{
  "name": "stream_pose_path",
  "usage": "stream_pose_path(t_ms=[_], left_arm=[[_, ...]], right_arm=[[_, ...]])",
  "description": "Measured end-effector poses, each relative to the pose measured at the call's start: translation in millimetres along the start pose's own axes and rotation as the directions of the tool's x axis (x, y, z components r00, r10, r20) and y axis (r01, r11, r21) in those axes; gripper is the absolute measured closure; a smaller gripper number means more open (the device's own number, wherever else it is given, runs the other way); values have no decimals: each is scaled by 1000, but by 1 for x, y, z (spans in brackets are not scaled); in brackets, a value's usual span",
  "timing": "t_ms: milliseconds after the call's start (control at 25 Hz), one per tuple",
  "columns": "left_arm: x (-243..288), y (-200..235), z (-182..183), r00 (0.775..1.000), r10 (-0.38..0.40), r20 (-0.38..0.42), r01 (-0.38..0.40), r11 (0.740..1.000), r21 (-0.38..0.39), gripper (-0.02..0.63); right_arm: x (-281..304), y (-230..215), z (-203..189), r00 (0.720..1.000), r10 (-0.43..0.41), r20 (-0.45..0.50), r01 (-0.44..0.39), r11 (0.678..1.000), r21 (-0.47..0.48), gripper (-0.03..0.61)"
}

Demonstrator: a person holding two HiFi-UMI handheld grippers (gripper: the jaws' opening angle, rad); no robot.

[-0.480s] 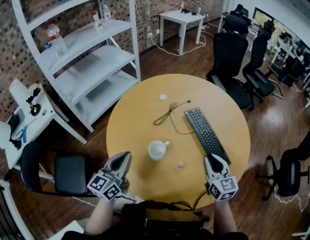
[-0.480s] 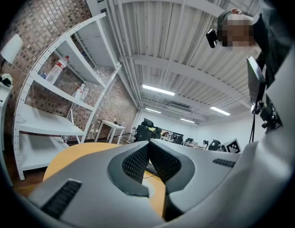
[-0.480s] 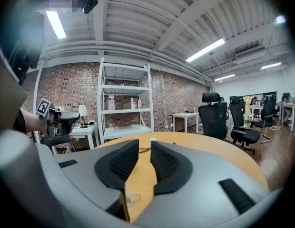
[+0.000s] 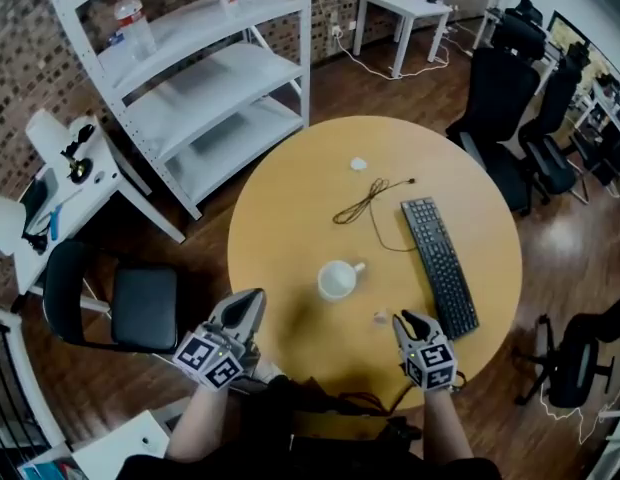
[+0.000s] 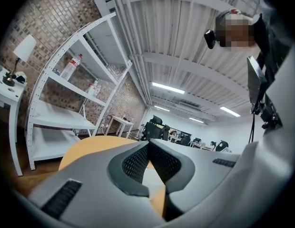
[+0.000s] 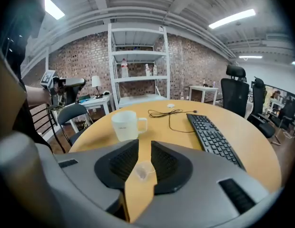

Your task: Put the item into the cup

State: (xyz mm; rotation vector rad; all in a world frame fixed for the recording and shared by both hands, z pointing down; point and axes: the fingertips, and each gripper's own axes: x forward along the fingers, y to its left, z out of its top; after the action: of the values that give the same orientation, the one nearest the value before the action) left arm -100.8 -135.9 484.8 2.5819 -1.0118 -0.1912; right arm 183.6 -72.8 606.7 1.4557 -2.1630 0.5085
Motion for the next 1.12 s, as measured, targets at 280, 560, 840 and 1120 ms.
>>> stream_pose_path(t_ms=[280, 560, 840, 1120], left_arm=[[-19, 18, -5, 997, 77, 6, -77, 996, -42, 611], [-31, 22, -16, 994, 112, -4, -112, 991, -75, 611], [-31, 22, -16, 993, 115, -9, -115, 990, -77, 611], [-18, 16, -11, 997, 77, -5, -77, 995, -65, 611]], right_arm=[[35, 8, -34, 982, 58, -179, -70, 996, -59, 491], [52, 8, -61, 953, 66, -294, -98, 991, -93, 489], [53, 15, -56, 953, 77, -294, -109, 990, -94, 532], [43, 11, -34, 966, 60, -251, -90, 990, -110, 576]])
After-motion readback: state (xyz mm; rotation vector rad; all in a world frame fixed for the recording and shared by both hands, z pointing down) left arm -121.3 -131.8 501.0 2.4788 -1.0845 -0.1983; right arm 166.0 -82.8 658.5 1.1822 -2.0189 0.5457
